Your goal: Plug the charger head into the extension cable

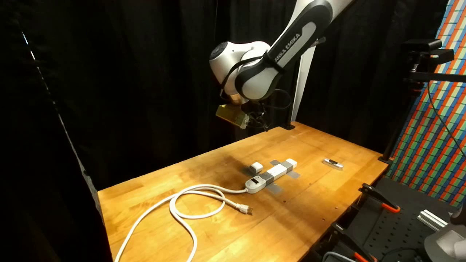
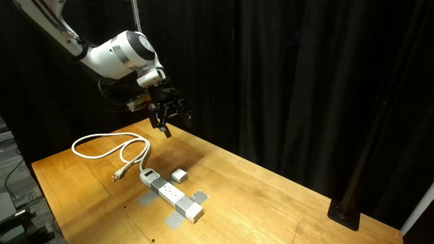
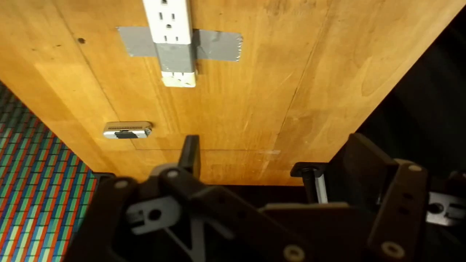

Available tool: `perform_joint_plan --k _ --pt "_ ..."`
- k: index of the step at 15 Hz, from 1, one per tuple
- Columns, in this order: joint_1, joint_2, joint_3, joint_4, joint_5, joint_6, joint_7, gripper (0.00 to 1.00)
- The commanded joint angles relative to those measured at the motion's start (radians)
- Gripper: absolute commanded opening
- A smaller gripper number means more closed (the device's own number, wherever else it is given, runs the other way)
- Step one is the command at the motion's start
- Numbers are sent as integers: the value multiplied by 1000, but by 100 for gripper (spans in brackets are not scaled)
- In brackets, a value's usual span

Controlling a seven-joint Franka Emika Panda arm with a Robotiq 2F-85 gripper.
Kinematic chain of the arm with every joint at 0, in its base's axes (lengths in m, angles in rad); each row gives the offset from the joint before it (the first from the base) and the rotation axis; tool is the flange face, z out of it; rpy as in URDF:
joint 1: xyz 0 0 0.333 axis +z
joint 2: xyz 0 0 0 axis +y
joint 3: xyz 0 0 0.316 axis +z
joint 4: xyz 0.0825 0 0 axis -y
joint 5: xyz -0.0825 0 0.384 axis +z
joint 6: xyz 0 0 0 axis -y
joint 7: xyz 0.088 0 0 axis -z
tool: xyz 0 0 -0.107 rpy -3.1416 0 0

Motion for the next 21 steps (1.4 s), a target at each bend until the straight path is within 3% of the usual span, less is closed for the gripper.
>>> perform_joint_plan --k 1,4,9,21 --pt "96 117 -78 101 -102 -7 160 100" --pt "148 199 -98 144 -166 -65 259 100" --pt "173 310 -85 207 -163 -93 349 100" --pt "181 486 -67 307 -106 -105 332 100"
